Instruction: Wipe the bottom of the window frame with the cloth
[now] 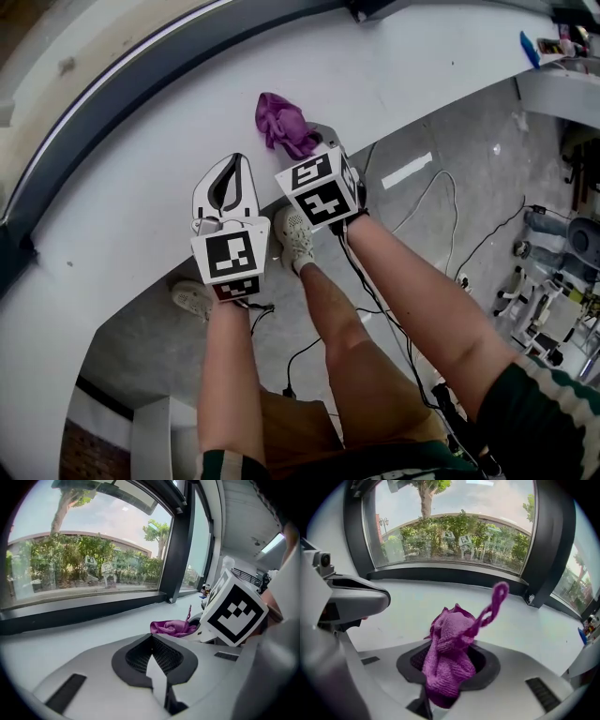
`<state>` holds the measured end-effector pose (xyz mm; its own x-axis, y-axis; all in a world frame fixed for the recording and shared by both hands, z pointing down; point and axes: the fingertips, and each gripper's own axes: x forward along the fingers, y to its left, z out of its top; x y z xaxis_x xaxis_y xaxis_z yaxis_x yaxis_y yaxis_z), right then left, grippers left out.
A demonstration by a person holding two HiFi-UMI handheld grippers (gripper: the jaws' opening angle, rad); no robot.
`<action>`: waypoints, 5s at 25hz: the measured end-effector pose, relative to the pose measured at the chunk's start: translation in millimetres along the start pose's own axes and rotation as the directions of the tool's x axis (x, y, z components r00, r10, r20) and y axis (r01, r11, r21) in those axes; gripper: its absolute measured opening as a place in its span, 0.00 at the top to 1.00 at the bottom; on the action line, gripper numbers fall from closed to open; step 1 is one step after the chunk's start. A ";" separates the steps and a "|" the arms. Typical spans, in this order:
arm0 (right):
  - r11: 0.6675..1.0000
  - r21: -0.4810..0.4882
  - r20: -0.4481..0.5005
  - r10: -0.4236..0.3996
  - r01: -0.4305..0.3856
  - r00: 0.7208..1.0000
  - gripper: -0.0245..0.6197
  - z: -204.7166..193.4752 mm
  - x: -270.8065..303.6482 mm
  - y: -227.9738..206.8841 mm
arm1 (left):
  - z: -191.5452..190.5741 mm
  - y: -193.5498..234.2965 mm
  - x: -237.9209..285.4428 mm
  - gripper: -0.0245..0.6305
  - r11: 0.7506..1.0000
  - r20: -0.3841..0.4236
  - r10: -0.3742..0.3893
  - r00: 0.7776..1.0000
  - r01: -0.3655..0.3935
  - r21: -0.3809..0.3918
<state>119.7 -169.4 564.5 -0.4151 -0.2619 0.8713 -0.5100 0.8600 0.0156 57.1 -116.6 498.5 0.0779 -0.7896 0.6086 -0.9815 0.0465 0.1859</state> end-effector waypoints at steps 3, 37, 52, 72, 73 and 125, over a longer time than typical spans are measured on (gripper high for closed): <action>1.000 -0.011 0.003 0.000 0.000 1.000 0.75 6.2 2.5 20.9 | -6.7 14.2 -14.6 0.95 1.000 0.004 -0.001 1.000 0.001 -0.005; 0.972 -0.175 -0.006 0.156 -0.154 0.988 0.76 72.6 35.1 253.8 | -85.3 188.5 -157.7 0.95 0.967 -0.017 0.213 0.977 -0.214 -0.140; 0.940 -0.242 0.004 0.248 -0.240 0.969 0.75 95.1 44.2 359.4 | -126.5 259.4 -228.2 0.95 0.930 -0.043 0.322 0.946 -0.325 -0.173; 0.864 -0.324 -0.045 0.393 -0.386 0.918 0.75 107.3 48.9 503.1 | -179.5 314.6 -319.0 0.95 0.861 -0.099 0.439 0.893 -0.449 -0.238; 0.862 -0.326 -0.047 0.395 -0.388 0.917 0.75 108.4 49.1 506.1 | -180.9 315.8 -321.4 0.95 0.857 -0.101 0.444 0.890 -0.455 -0.241; 0.761 -0.360 0.407 0.649 -0.540 0.642 0.76 302.9 -448.8 354.9 | 215.7 93.7 -481.8 0.95 0.964 0.179 0.254 0.950 -0.264 0.030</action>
<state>-103.3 120.8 30.3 -0.9046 0.2117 0.3700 0.1078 0.9534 -0.2820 -110.1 136.2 56.3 -0.2069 -0.8484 0.4872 -0.9721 0.2344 -0.0047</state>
